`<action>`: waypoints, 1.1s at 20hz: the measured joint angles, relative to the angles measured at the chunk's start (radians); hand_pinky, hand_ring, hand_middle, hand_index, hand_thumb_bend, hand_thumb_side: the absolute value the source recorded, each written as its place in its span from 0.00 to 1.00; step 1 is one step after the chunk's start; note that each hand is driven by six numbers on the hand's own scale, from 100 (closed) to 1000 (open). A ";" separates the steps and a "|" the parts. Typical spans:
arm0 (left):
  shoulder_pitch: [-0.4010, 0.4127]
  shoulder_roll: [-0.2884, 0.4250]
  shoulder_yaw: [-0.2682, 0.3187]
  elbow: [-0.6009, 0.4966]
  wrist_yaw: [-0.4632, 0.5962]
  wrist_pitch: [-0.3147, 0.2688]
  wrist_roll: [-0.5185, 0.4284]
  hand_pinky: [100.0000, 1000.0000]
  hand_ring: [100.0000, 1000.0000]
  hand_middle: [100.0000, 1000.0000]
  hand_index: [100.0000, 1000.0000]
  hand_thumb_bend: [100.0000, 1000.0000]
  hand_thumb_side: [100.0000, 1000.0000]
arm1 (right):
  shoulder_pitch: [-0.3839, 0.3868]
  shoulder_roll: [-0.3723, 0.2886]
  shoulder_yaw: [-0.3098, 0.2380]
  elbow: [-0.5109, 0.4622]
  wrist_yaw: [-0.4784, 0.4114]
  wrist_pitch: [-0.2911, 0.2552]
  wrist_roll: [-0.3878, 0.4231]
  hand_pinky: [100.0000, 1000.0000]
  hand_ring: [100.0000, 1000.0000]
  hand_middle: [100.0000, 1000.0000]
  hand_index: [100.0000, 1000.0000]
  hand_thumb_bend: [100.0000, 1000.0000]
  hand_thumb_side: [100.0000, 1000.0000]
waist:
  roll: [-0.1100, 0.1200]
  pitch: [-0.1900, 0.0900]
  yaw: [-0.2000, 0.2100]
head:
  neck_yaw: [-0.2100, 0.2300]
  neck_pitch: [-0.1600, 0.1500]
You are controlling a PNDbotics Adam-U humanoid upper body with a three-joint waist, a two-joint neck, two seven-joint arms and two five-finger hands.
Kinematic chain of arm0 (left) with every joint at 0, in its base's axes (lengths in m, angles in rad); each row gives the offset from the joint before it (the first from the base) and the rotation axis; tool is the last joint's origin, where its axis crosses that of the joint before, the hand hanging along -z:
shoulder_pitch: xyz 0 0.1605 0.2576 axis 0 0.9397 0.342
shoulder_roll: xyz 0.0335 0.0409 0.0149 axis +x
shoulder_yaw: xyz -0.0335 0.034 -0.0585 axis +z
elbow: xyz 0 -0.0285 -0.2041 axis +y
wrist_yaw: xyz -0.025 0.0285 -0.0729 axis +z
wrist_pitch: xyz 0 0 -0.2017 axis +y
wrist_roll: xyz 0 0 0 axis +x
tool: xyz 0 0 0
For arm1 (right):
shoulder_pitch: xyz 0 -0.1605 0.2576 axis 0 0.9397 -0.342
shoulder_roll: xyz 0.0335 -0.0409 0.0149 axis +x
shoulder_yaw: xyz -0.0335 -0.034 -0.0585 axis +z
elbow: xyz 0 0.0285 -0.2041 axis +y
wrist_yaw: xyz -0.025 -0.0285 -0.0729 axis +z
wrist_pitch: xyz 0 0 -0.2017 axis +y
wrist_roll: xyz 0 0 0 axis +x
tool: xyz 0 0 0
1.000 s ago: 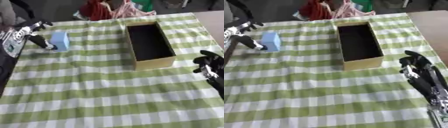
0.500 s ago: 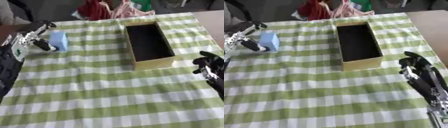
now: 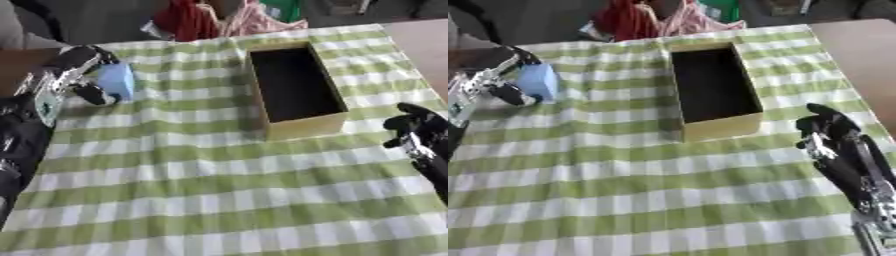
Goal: Pick up objects on the table and place them in the box.
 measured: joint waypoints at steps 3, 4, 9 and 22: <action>0.000 0.000 0.000 -0.022 0.034 -0.001 0.029 0.69 0.64 0.37 0.74 0.25 0.00 | 0.001 0.002 -0.003 0.005 0.000 0.000 0.000 0.54 0.74 0.62 0.86 0.00 0.46 | 0.001 0.000 0.001 | -0.002 0.000; -0.001 0.000 -0.001 -0.035 0.048 -0.005 0.033 0.69 0.65 0.37 0.74 0.25 0.00 | 0.001 0.002 -0.005 0.006 0.000 0.000 0.000 0.54 0.74 0.62 0.86 0.00 0.46 | 0.002 0.000 0.002 | -0.003 0.000; -0.020 0.000 -0.031 -0.134 0.120 -0.033 0.026 0.69 0.65 0.39 0.76 0.25 0.00 | 0.004 0.002 -0.006 0.006 0.000 0.000 0.001 0.54 0.74 0.61 0.86 0.00 0.46 | 0.003 -0.002 0.007 | -0.007 0.000; -0.077 -0.183 -0.162 -0.353 0.137 -0.101 -0.028 0.71 0.67 0.41 0.76 0.28 0.00 | 0.001 0.009 0.004 0.011 -0.009 -0.001 0.026 0.54 0.74 0.60 0.85 0.00 0.46 | -0.010 -0.009 0.006 | 0.013 -0.002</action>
